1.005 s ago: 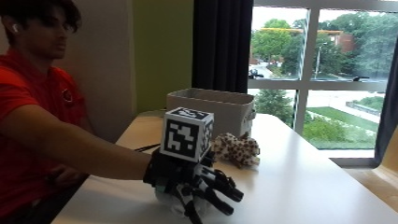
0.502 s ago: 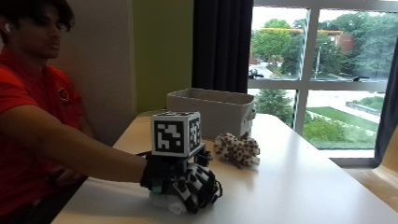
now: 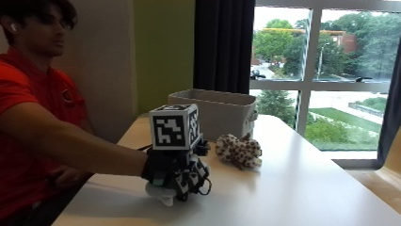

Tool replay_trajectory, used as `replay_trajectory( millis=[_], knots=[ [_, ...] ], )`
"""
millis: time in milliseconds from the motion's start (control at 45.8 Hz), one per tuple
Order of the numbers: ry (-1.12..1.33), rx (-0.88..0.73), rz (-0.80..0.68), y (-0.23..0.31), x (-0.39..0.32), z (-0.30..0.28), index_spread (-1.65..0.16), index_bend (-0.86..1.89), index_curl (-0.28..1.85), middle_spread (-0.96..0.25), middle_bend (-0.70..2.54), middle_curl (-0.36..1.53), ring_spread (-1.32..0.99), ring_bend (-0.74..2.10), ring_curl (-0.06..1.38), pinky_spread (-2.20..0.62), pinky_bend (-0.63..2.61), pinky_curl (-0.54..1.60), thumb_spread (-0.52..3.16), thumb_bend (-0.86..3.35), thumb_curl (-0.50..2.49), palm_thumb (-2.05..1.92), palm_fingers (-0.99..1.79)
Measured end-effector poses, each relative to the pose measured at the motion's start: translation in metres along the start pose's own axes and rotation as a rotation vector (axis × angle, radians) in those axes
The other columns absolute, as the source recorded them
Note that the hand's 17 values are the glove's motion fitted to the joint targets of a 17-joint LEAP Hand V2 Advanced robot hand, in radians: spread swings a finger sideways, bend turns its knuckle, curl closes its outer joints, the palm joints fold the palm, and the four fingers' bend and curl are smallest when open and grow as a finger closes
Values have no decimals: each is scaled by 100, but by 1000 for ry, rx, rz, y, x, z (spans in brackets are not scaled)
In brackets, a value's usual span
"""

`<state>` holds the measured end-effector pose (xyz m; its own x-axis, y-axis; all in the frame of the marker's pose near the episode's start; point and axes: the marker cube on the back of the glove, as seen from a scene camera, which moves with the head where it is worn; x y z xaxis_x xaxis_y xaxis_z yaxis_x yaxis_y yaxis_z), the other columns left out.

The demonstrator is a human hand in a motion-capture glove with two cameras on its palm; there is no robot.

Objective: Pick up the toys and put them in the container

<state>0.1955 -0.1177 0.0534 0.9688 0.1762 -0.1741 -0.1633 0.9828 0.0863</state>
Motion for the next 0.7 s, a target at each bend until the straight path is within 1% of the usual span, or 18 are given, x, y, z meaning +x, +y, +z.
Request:
replay_trajectory(
  millis=[197, 328, 437, 502, 612, 699],
  knots=[
    [-49, 38, -6, -8, -20, -41, -33, 66, 82, -33, 90, 61, -37, 125, 54, -46, 84, 40, 62, 11, 74, 55, 129],
    [-47, 90, -66, -18, -50, -91, -31, 70, 86, -32, 95, 63, -36, 125, 55, -45, 88, 41, 56, 10, 78, 55, 126],
    [-33, 119, -58, -27, -72, -126, -29, 72, 88, -31, 97, 64, -36, 126, 55, -45, 89, 42, 52, 8, 82, 55, 124],
    [-40, 149, -93, -30, -91, -151, -28, 73, 89, -30, 98, 64, -36, 127, 55, -46, 89, 43, 51, 7, 84, 54, 124],
    [-58, 186, -218, -31, -133, -191, -27, 73, 91, -29, 99, 65, -36, 128, 55, -45, 90, 43, 48, 7, 87, 54, 123],
    [-49, 176, -185, -34, -158, -203, -27, 74, 92, -29, 100, 65, -36, 128, 55, -45, 90, 43, 46, 6, 90, 54, 123]
  ],
)
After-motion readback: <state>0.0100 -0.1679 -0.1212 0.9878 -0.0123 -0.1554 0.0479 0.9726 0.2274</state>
